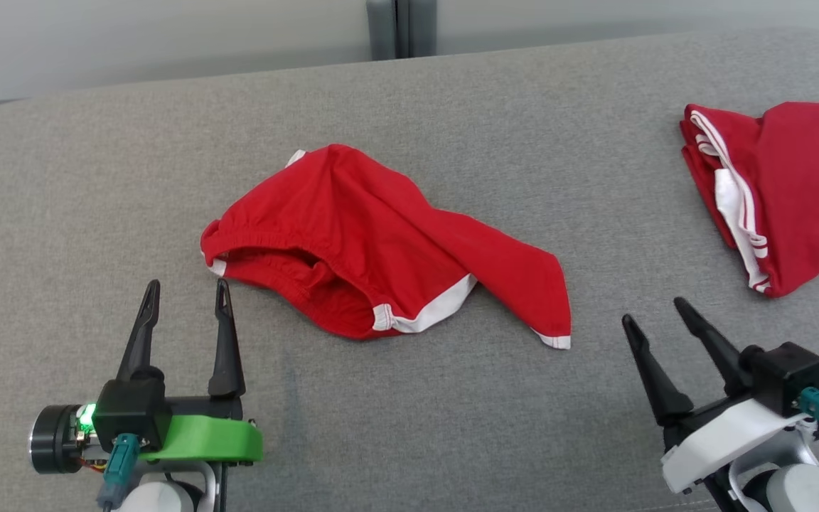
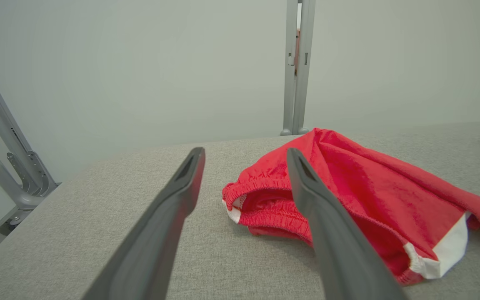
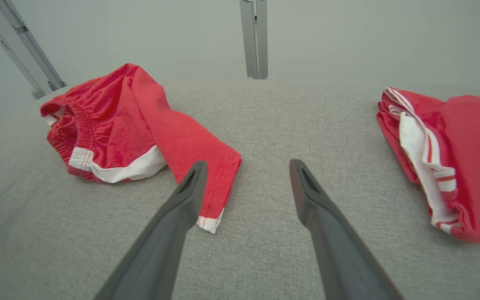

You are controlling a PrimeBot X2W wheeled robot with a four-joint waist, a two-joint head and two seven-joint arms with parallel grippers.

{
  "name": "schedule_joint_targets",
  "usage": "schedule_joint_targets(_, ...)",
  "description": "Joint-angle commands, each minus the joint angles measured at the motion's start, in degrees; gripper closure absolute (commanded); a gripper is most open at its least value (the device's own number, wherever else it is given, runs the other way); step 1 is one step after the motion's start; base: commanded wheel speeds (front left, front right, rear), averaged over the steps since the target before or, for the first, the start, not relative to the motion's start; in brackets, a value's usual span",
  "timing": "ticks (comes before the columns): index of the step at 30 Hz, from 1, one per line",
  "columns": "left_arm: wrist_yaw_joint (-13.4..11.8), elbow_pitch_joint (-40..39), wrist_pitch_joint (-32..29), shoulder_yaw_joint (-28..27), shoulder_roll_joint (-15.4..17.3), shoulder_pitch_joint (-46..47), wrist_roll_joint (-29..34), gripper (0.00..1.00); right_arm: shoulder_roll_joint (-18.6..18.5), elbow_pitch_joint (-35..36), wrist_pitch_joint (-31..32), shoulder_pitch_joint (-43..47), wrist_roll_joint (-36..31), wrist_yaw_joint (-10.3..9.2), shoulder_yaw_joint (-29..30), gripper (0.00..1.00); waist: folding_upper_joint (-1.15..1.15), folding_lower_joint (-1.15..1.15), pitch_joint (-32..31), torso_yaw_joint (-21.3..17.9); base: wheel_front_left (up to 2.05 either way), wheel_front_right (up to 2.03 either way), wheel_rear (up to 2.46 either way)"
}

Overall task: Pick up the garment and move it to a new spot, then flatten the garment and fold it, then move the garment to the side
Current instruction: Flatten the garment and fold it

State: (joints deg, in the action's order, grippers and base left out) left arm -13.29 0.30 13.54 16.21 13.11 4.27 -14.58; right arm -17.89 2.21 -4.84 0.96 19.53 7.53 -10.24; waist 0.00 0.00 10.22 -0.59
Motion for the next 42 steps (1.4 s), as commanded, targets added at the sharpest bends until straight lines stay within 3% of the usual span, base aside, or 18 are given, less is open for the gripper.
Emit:
schedule_joint_targets(1, 0.06, 0.00, 0.26, 0.13, -0.39, 1.49, 0.26, 0.00, -0.33, -1.50, 0.11, -1.08, 0.69, -0.09, -1.34, 0.00, 0.00, 0.00, 2.99, 2.72, 0.00, 0.00, 0.00)
schedule_joint_targets(13, 0.78, 2.51, 1.29, 1.07, -2.24, 5.40, 0.66, 0.00, -0.11, -17.43, -3.79, -10.06, 5.82, -0.09, -10.84, 0.00, 0.00, 0.00, 6.64, 5.91, 0.00, 0.00, 0.00)
schedule_joint_targets(14, 0.84, 2.69, 1.38, 1.04, -2.24, 5.37, 0.69, 0.00, -0.16, -18.50, -4.21, -10.73, 6.44, -0.09, -11.34, 0.27, 0.00, 0.00, 6.62, 5.88, 0.00, 0.00, 0.00)
schedule_joint_targets(15, 0.87, 2.78, 1.44, 0.98, -2.30, 5.41, 0.68, 0.00, -0.20, -19.24, -4.59, -11.19, 6.84, -0.09, -11.78, 0.69, 0.00, 0.00, 6.61, 5.82, 0.00, 0.00, 0.00)
schedule_joint_targets(16, 0.94, 2.90, 1.47, 0.95, -2.39, 5.48, 0.64, 0.00, -0.32, -19.93, -5.07, -11.82, 7.20, -0.09, -12.49, 1.00, 0.00, 0.00, 6.57, 5.77, 0.00, 0.00, 0.00)
schedule_joint_targets(23, 1.21, 3.45, 1.63, 0.76, -2.48, 5.75, 1.02, 0.00, -1.90, -17.67, -8.98, -13.33, 8.19, -0.09, -13.84, 1.00, 0.00, 0.00, 6.12, 5.13, 0.00, 0.00, 0.00)
schedule_joint_targets(32, 1.22, 2.81, 1.68, 0.44, -2.56, 5.52, 1.49, 0.00, -3.11, -9.44, -10.03, -15.00, 7.51, -0.09, -9.22, 1.00, 0.00, 0.00, 5.99, 4.31, 0.00, 0.00, 0.00)
schedule_joint_targets(42, 2.15, 2.29, 1.70, 1.08, -3.84, 8.10, 2.49, 0.00, -4.13, -13.12, -7.91, -21.90, 9.26, -0.09, -5.67, 1.00, 0.00, 0.00, 10.22, 6.74, 0.00, 0.00, 0.00)
